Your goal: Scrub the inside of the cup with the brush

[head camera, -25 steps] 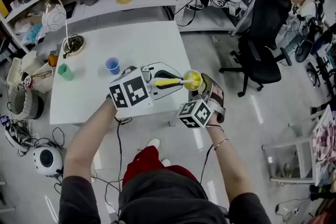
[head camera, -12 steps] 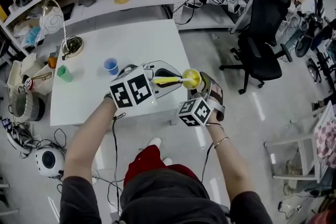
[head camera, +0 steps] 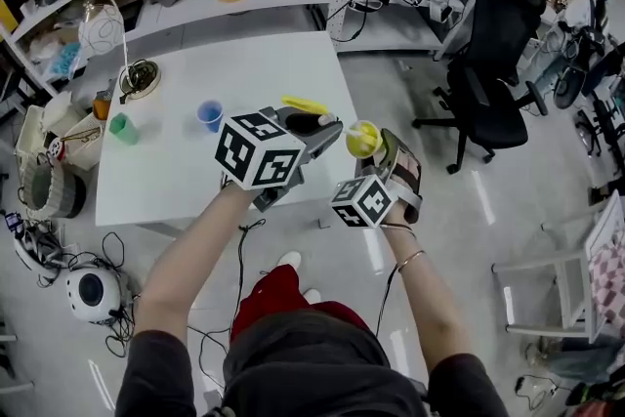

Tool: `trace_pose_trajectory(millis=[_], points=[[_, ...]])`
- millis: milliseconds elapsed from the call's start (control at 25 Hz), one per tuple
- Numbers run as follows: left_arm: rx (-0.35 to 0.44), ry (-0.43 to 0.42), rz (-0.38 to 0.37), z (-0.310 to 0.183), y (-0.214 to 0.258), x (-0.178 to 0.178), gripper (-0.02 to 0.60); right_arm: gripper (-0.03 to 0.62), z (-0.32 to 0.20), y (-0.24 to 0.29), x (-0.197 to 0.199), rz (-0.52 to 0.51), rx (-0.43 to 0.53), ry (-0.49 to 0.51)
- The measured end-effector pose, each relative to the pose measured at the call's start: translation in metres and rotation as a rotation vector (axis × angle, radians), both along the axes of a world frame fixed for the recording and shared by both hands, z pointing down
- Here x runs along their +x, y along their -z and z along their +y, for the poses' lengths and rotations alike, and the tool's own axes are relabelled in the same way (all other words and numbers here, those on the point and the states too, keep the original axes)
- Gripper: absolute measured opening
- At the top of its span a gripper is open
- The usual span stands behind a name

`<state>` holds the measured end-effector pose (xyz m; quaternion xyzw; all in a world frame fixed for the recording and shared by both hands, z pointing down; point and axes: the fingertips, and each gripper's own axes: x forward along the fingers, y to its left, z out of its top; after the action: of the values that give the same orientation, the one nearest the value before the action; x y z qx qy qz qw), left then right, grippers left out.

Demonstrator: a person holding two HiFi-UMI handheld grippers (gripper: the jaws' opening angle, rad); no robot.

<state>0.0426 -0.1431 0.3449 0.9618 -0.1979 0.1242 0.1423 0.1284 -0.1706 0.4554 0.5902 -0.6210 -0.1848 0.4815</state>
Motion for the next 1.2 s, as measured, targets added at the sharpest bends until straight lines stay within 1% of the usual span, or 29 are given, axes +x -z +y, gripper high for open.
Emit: trace_pose_trajectory(millis=[120, 320, 680, 1000, 1200], points=[[-0.077, 0.072, 0.053, -0.004, -0.004, -0.006, 0.043, 0.239, 0.001, 0.001, 0.004, 0.031, 0.011, -0.011], [-0.133, 0.132, 0.105, 0.001, -0.012, -0.013, 0.043, 0.239, 0.007, -0.004, 0.008, 0.017, 0.010, -0.029], [-0.145, 0.186, 0.182, 0.006, -0.007, -0.031, 0.043, 0.239, 0.007, -0.007, 0.013, -0.030, 0.002, -0.048], [-0.175, 0.231, 0.276, 0.016, 0.000, -0.047, 0.043, 0.239, 0.015, -0.008, 0.021, -0.115, -0.003, -0.072], [-0.190, 0.263, 0.353, 0.024, 0.004, -0.058, 0.043, 0.239, 0.021, -0.009, 0.027, -0.164, -0.004, -0.094]])
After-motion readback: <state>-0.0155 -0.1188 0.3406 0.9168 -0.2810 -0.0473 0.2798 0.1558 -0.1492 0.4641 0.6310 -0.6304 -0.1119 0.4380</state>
